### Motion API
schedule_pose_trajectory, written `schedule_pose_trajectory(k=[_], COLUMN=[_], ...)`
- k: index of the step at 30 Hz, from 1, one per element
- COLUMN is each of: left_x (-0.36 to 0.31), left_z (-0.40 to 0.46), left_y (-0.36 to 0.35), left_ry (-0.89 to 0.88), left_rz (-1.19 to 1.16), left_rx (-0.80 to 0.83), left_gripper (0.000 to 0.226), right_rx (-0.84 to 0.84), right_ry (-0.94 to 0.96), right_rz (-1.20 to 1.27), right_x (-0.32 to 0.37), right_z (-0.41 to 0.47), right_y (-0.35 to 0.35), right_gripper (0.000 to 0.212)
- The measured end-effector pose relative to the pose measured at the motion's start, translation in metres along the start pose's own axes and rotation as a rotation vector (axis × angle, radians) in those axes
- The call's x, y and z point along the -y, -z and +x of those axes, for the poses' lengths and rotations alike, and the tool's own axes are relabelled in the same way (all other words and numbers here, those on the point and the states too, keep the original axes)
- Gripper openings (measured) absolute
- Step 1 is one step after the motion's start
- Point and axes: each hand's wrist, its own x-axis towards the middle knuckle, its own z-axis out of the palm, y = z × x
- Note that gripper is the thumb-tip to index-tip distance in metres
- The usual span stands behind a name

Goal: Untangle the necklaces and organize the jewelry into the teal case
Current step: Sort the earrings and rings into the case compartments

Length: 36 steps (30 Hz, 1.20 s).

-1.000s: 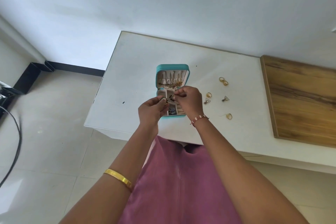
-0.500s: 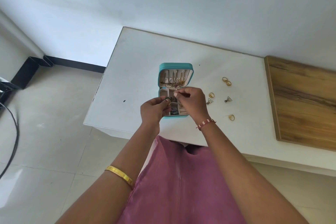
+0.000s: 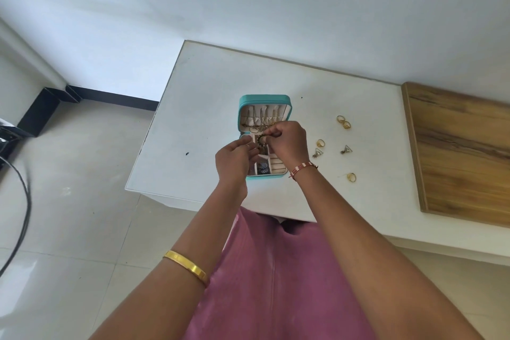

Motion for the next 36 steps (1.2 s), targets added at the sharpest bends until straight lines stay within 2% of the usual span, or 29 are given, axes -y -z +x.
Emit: schedule_pose_trajectory(k=[3, 9, 13, 17, 22, 27, 31, 34, 36], left_x=[0.001, 0.011, 0.026, 0.037, 0.053, 0.065, 0.071, 0.073, 0.073], left_z=[-0.002, -0.004, -0.009, -0.016, -0.018, -0.014, -0.013, -0.014, -0.015], left_y=[-0.001, -0.009, -0.024, -0.046, -0.066, -0.076, -0.077, -0.076, -0.074], left_ry=[-0.01, -0.009, 0.004, 0.001, 0.01, 0.034, 0.034, 0.027, -0.002], left_rz=[-0.018, 0.023, 0.073, 0.119, 0.193, 0.266, 0.301, 0.326, 0.359], left_rx=[-0.01, -0.013, 0.033, 0.095, 0.138, 0.141, 0.134, 0.14, 0.159], left_gripper=[0.022, 0.028, 0.029, 0.028, 0.026, 0.028, 0.029, 0.025, 0.022], right_rx=[0.009, -0.122, -0.252, -0.331, -0.299, -0.149, -0.085, -0.119, -0.187], right_ry=[0.001, 0.003, -0.111, -0.206, -0.163, -0.02, 0.045, 0.037, -0.009], right_rz=[-0.041, 0.034, 0.14, 0.143, 0.015, -0.232, -0.363, -0.316, -0.142], right_x=[-0.005, -0.021, -0.054, -0.087, -0.106, -0.11, -0.11, -0.11, -0.105], right_z=[0.003, -0.007, -0.015, -0.016, -0.006, 0.01, 0.014, 0.012, 0.005], right_y=[-0.004, 0.009, 0.031, 0.053, 0.066, 0.062, 0.059, 0.059, 0.062], right_gripper=[0.014, 0.017, 0.013, 0.011, 0.015, 0.025, 0.021, 0.016, 0.011])
